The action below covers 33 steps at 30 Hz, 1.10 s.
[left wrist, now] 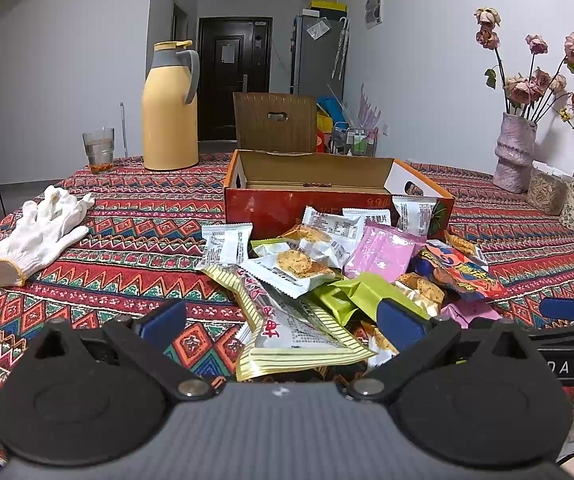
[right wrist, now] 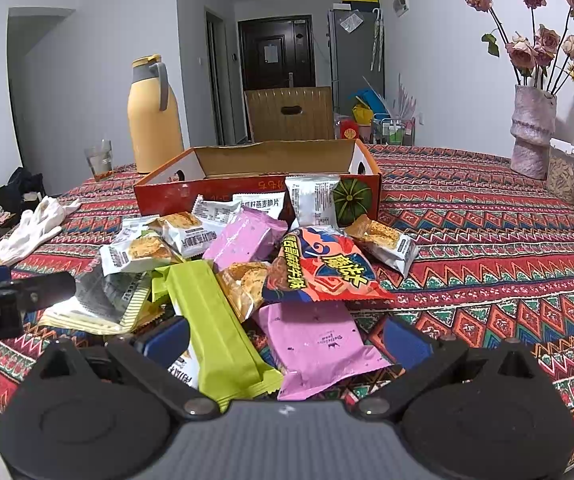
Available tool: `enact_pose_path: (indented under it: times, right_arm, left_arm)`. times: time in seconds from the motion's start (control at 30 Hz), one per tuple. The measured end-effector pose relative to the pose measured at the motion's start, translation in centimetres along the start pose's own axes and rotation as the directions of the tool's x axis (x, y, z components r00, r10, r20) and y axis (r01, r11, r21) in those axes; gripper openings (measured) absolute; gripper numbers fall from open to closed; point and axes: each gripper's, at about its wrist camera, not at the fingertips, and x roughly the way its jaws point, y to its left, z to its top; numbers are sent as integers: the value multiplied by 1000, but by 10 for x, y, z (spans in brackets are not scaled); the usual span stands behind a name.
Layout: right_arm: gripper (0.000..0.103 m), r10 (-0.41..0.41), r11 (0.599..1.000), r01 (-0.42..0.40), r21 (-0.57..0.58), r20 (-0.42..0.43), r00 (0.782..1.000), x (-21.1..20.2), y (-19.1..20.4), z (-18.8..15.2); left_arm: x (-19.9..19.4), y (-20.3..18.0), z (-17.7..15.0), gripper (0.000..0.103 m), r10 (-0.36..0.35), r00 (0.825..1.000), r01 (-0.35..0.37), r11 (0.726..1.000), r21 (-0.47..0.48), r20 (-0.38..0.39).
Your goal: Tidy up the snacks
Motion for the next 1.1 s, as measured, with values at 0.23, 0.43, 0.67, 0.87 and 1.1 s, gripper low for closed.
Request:
enact_pose_path:
  times: [0.23, 0.43, 0.67, 0.87, 1.1]
  right_arm:
    - [103, 0, 1000, 0, 0, 0, 1000, 1, 0, -1]
    - [103, 0, 1000, 0, 0, -3, 1000, 1, 0, -1]
    - [103, 1, 1000, -1, -1, -5, 1000, 3, 0, -4]
    - [103, 3, 1000, -3, -2, -7, 1000, 4, 0, -5]
    - [91, 25, 999, -25, -21, -1, 1000, 13, 1, -2]
  left_arm:
    - [1, -1, -1, 103, 0, 1000, 0, 1000, -1, -3]
    - [4, -1, -3, 103, -2, 1000, 2, 1000, -3, -13]
    - [4, 0, -3, 103, -3, 1000, 3, 1000, -3, -13]
    - [7, 2, -2, 103, -3, 1000, 3, 1000, -5, -19]
    - [13, 4, -1, 103, -1, 999, 1, 1000, -9, -32]
